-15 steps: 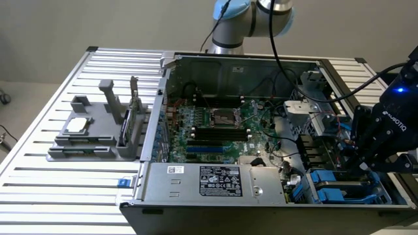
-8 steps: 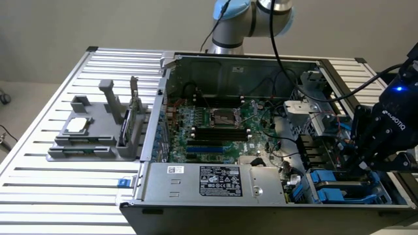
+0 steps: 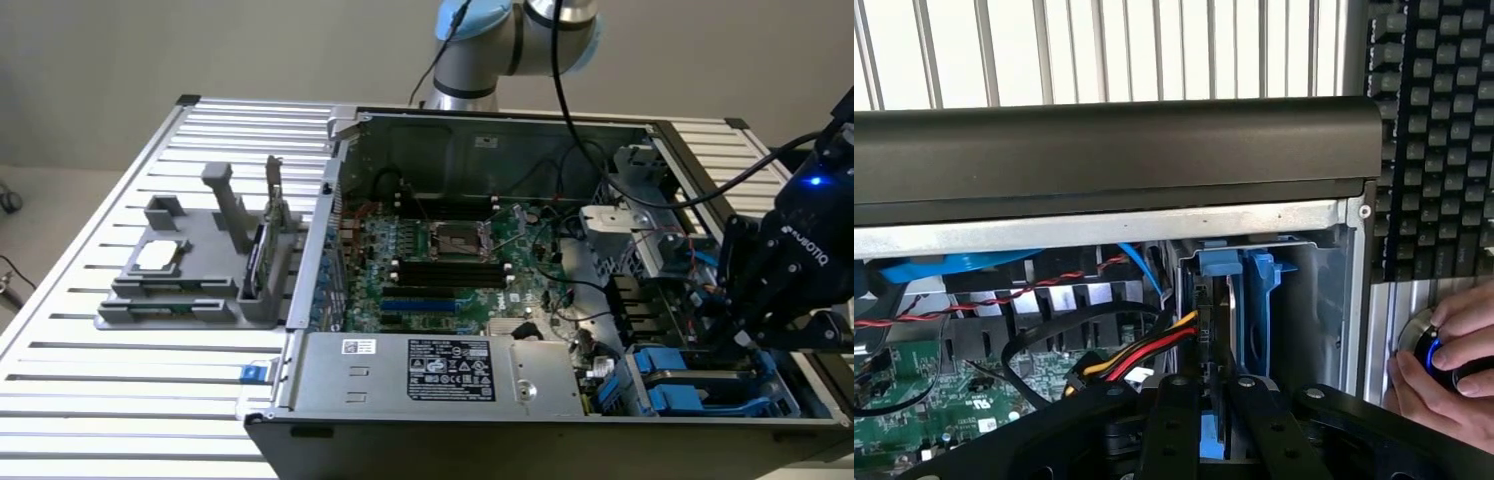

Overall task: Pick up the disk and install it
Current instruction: 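Insert the first disk wire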

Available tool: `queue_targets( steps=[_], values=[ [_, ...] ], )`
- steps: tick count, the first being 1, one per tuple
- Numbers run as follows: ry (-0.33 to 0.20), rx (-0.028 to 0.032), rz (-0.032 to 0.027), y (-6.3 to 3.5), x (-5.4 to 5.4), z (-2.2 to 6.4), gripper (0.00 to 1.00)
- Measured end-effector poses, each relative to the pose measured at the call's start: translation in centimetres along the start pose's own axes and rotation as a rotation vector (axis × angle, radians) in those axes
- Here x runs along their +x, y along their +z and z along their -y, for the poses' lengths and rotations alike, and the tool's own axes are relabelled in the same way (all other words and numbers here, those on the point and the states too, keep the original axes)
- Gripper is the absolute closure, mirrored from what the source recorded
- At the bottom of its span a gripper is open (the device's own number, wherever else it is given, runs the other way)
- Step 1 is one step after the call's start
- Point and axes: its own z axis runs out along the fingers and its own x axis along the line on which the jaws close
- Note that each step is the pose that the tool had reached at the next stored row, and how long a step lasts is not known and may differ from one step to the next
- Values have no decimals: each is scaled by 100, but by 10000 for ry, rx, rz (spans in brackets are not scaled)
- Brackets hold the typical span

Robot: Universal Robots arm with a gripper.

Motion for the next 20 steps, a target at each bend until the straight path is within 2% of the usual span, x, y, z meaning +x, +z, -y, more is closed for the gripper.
queue_targets(
  steps=[20],
  values=[
    [12,-13,101,12,19,0,84]
  ],
)
